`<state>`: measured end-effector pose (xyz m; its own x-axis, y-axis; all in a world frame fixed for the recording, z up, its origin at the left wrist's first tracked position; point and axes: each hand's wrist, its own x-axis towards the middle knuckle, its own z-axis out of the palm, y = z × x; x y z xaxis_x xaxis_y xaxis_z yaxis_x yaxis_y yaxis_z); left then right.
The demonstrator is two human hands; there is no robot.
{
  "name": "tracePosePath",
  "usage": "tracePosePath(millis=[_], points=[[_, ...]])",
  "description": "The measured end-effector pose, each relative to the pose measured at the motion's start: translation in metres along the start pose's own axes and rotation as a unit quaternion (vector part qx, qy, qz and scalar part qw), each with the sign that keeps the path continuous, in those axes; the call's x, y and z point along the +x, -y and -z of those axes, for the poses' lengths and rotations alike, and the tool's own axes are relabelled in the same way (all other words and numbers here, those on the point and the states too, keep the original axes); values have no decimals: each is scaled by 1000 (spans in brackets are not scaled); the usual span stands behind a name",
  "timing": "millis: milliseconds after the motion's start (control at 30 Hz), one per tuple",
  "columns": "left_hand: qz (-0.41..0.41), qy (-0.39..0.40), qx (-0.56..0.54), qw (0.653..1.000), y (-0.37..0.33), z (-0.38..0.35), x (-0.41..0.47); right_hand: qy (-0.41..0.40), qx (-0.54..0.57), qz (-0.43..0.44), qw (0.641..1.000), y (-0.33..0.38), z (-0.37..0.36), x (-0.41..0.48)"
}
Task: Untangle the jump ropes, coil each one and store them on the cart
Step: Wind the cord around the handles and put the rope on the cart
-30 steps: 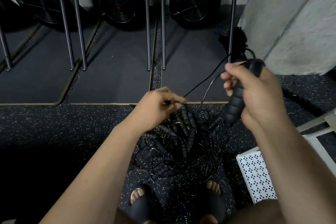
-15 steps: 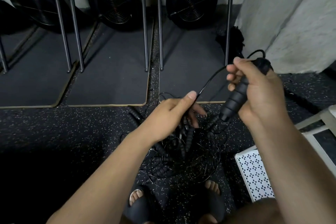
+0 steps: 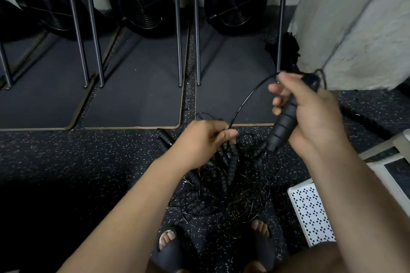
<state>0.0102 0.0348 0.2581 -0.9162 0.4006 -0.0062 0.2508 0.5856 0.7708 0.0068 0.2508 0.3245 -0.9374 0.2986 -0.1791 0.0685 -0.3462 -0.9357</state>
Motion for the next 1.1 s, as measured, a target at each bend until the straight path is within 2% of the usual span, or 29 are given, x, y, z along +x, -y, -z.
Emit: tracePosePath(millis=[167,300,500,633,733,833,967,1100], points=[[-77,-13,-43,996,-3,-4,4,118,-158,-90,976,-22,-16,-16],[-67,-12,-64,996,2,-2,4,125,-207,-59,969,-23,-17,-17],[-24,-43,-132,990,10,13,6,116,-164,-34,979,-16,-16,-18],[-38,-111,-79,990,9,14,6,117,-111,-32,986,-10,-19,-19],[-54,-122,-62,989,1,8,5,125,-94,-31,987,-10,-22,-21],[-56,-84,-94,990,-5,2,4,116,-78,-27,990,-8,-23,-22],[-46,-49,-78,995,-6,0,2,97,-42,-20,994,-3,-20,-21],[-4,28,-85,996,-5,2,0,94,12,-27,995,3,-18,-19]])
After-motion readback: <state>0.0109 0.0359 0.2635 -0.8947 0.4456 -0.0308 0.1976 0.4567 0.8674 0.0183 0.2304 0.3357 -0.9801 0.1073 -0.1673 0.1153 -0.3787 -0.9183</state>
